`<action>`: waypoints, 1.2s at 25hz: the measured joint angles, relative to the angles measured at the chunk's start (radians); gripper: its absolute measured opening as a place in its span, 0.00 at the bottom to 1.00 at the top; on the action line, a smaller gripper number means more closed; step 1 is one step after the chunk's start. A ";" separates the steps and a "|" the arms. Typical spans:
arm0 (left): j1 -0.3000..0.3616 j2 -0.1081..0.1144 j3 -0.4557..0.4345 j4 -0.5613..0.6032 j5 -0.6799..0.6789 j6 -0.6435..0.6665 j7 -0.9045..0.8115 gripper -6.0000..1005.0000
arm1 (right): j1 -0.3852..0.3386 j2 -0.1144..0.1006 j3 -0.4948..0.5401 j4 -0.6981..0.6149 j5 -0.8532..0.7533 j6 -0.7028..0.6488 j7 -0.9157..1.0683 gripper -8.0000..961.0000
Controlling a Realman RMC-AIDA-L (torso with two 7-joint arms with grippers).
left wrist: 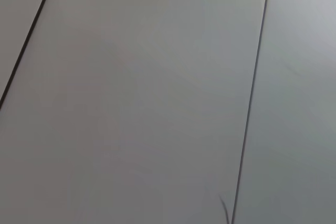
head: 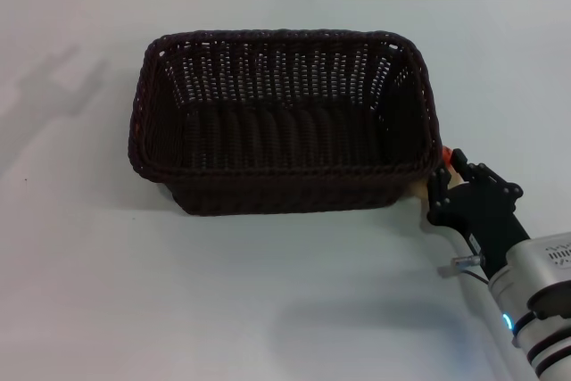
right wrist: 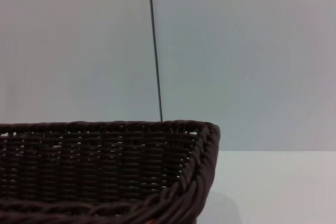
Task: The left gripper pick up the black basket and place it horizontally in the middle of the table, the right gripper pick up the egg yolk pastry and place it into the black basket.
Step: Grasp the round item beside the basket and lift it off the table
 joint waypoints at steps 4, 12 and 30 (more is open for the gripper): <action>0.004 0.000 0.000 -0.002 -0.007 -0.001 0.000 0.59 | 0.000 0.000 -0.002 0.002 -0.001 0.000 0.000 0.23; 0.007 0.000 0.000 -0.002 -0.009 -0.001 0.000 0.59 | 0.000 0.000 0.000 0.000 -0.001 0.003 0.000 0.21; 0.008 0.002 -0.006 -0.006 -0.010 -0.010 0.000 0.59 | -0.006 0.003 0.002 0.002 0.006 0.005 0.003 0.13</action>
